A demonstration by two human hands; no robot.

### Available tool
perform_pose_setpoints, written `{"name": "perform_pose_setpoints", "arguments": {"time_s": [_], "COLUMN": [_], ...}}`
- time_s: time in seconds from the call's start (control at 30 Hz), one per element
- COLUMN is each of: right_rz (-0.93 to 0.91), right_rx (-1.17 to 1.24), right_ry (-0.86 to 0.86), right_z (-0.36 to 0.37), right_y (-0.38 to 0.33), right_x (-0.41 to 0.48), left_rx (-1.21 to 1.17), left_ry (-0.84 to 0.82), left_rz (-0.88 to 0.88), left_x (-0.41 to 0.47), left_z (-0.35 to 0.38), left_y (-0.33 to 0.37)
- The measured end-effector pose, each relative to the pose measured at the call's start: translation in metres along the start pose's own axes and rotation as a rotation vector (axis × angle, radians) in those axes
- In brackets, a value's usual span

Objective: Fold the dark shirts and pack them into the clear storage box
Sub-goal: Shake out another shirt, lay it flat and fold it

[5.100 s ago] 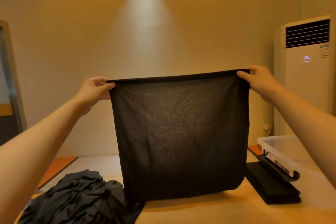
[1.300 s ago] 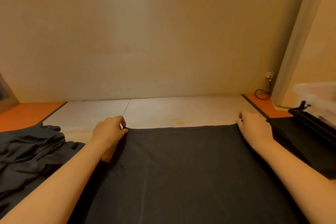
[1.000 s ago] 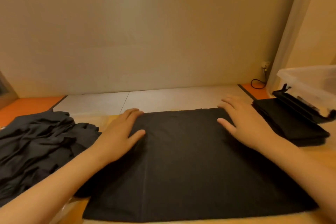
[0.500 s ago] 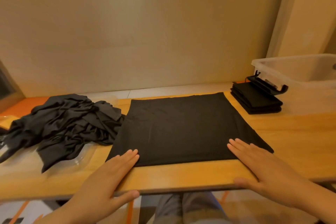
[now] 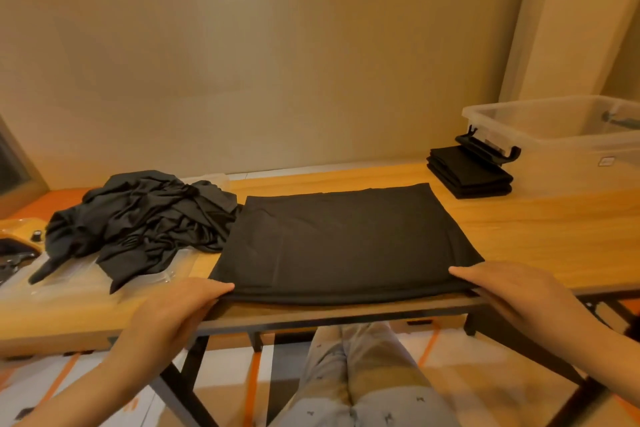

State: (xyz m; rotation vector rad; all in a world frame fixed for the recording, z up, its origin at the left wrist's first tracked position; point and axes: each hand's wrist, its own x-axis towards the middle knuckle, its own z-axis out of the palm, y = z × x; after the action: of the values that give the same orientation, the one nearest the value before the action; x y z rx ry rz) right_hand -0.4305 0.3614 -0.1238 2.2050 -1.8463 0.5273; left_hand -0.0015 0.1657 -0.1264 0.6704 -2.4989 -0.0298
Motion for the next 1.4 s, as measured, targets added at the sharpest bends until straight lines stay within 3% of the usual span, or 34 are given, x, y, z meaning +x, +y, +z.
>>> {"name": "perform_pose_setpoints", "arguments": {"time_s": [0.17, 0.3, 0.53, 0.77, 0.83, 0.9, 0.97, 1.07, 1.23, 1.3, 1.4], "right_rz": [0.216, 0.198, 0.242, 0.444, 0.543, 0.593, 0.542, 0.375, 0.111, 0.114, 0.314], "right_rx": [0.302, 0.444, 0.597, 0.644, 0.488, 0.281, 0.155, 0.153, 0.150, 0.142, 0.076], "right_ry": [0.230, 0.199, 0.233, 0.146, 0.085, -0.017, -0.066, -0.125, -0.404, -0.493, -0.488], "right_z": [-0.064, -0.128, -0.194, -0.123, -0.078, -0.040, -0.014, 0.009, 0.046, 0.055, 0.063], "right_y": [-0.005, -0.005, 0.024, 0.097, 0.124, 0.135, 0.133, 0.113, 0.082, 0.079, 0.073], "right_x": [0.054, 0.101, 0.162, 0.211, 0.221, 0.223, 0.221, 0.223, 0.211, 0.199, 0.185], "left_rx": [-0.061, -0.096, -0.177, -0.101, 0.003, 0.252, 0.341, 0.245, 0.166, 0.176, 0.173], "left_ry": [0.280, 0.455, 0.521, 0.280, 0.099, -0.090, -0.147, -0.276, -0.543, -0.588, -0.555], "left_rz": [-0.116, -0.127, -0.149, -0.276, -0.455, -0.549, -0.534, -0.517, -0.623, -0.610, -0.518], "left_x": [0.052, 0.110, 0.199, 0.288, 0.302, 0.301, 0.289, 0.256, 0.198, 0.192, 0.207], "left_z": [-0.048, -0.101, -0.161, -0.079, -0.032, 0.013, 0.047, 0.079, 0.106, 0.114, 0.119], "left_y": [-0.006, -0.002, -0.026, -0.076, -0.085, -0.084, -0.071, -0.041, 0.002, 0.002, -0.021]}}
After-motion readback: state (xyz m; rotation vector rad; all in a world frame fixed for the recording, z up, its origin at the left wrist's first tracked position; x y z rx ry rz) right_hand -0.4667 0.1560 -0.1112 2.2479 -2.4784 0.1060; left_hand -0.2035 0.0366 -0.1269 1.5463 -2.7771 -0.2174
